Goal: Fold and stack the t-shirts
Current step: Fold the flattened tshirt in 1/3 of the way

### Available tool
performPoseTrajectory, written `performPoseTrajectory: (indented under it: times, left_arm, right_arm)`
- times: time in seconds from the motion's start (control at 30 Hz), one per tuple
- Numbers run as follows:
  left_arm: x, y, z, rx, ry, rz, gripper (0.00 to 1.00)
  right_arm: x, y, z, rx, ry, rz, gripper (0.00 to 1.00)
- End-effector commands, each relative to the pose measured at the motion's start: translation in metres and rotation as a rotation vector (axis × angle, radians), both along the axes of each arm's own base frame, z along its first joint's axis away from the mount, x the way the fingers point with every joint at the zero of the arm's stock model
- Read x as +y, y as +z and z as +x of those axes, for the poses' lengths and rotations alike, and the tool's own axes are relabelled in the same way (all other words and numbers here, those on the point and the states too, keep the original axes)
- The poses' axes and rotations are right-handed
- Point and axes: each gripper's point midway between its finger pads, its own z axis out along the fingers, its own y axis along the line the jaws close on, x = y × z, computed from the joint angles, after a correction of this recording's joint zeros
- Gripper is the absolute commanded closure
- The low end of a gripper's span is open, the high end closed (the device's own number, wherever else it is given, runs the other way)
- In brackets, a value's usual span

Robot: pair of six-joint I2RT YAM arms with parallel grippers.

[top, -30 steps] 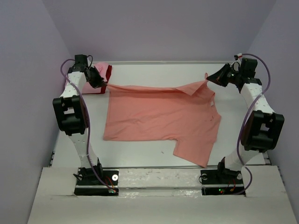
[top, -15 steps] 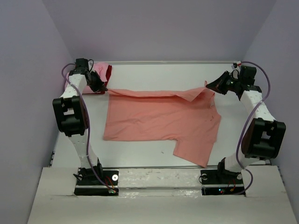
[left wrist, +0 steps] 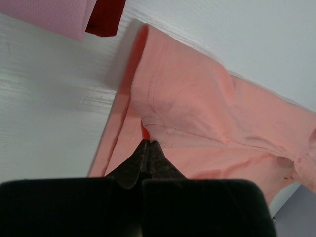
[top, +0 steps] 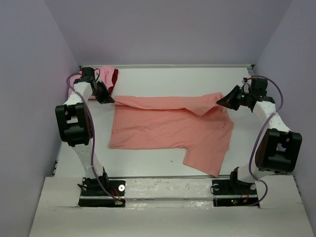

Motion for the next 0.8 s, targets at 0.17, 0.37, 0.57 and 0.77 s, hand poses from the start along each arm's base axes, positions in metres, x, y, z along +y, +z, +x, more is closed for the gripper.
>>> performPoseTrajectory:
  times: [0.17, 0.37, 0.57, 0.77]
  left_arm:
    - [-0.001, 0.023, -0.014, -0.035, -0.035, 0.018, 1.00]
    - [0.001, 0.017, -0.020, -0.009, -0.044, 0.032, 1.00]
    - [0.003, 0.003, -0.033, 0.043, -0.037, 0.055, 1.00]
    - [0.000, -0.029, -0.050, 0.145, -0.046, 0.063, 1.00]
  right_arm:
    - [-0.005, -0.012, -0.020, 0.082, -0.015, -0.061, 1.00]
    - [-0.010, -0.034, -0.039, 0.192, -0.031, -0.093, 1.00]
    - [-0.017, -0.053, -0.054, 0.278, -0.039, -0.150, 1.00]
    - [-0.021, -0.070, -0.061, 0.349, -0.027, -0.211, 1.00]
